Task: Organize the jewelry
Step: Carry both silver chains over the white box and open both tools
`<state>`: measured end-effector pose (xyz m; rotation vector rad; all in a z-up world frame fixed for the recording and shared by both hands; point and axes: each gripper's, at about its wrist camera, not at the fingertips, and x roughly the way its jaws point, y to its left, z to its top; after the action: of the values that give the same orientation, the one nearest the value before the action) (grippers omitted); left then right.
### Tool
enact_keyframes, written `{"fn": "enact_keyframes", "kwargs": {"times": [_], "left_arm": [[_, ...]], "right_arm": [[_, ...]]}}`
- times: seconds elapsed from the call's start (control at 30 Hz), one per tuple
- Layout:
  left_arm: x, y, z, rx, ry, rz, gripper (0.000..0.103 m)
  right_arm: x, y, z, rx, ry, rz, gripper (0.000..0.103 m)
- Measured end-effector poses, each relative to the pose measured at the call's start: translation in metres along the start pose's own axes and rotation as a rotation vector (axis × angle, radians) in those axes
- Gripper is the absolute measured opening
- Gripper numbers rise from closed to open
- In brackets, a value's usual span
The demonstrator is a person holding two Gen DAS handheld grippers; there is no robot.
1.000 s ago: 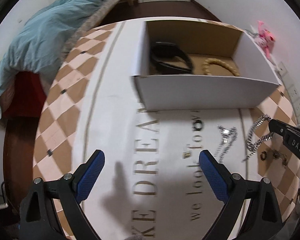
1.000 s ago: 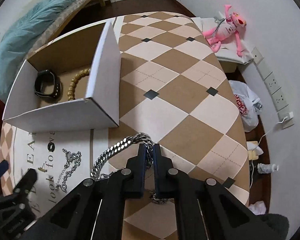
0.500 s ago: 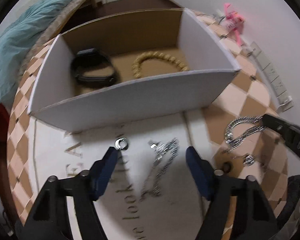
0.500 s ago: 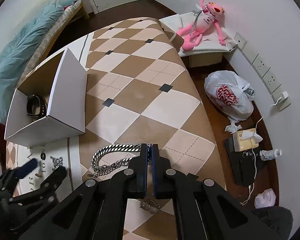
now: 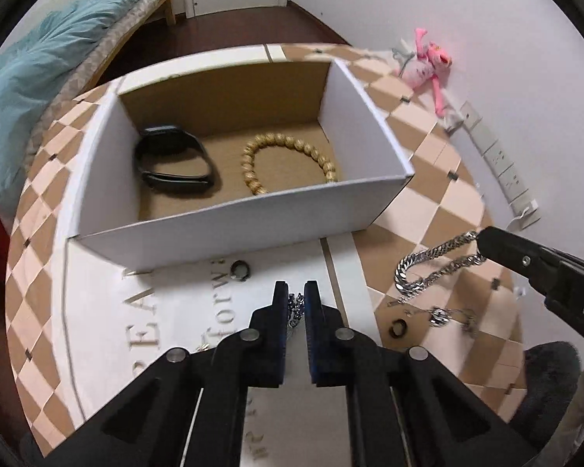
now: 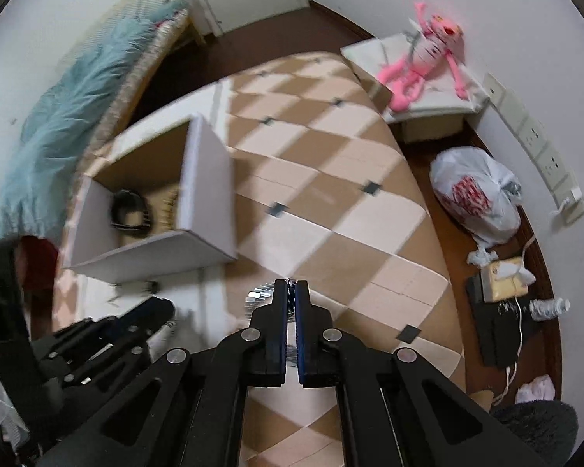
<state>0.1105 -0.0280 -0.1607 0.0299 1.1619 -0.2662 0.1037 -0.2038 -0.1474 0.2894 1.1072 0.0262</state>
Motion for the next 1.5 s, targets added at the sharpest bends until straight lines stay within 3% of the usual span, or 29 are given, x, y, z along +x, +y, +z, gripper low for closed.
{"fn": "enact_keyframes", "kwargs": {"times": [0.3,0.53,0.67,1.03,1.3,1.43,1.5], "left_arm": [[-0.065,0.023,0.008,-0.065,-0.079,-0.075,0.006],[-0.109,0.033,0.043,-0.08,-0.153,-0.131,0.006],[-0.116,0.038,0.067,-0.066,-0.178,-0.126,0.006],[-0.068,0.072,0.116,-0.123,-0.071,-0.125,0.006],[-0.043,0.079,0.14,-0.136,-0.013,-0.122,0.006],[-0.031,0.079,0.147,-0.153,0.023,-0.108,0.01],[-0.027,0.08,0.149,-0.148,0.029,-0.059,0.016]], "right_arm": [[-0.05,0.028,0.018,-0.064,-0.073,0.089,0.004],[-0.088,0.053,0.048,-0.106,-0.134,0.169,0.004],[-0.093,0.068,0.068,-0.131,-0.145,0.193,0.004],[-0.023,0.09,0.118,-0.141,-0.015,0.191,0.004],[0.029,0.091,0.141,-0.171,0.069,0.122,0.004],[0.049,0.091,0.145,-0.187,0.155,0.127,0.004],[0.058,0.09,0.144,-0.188,0.191,0.119,0.005]]}}
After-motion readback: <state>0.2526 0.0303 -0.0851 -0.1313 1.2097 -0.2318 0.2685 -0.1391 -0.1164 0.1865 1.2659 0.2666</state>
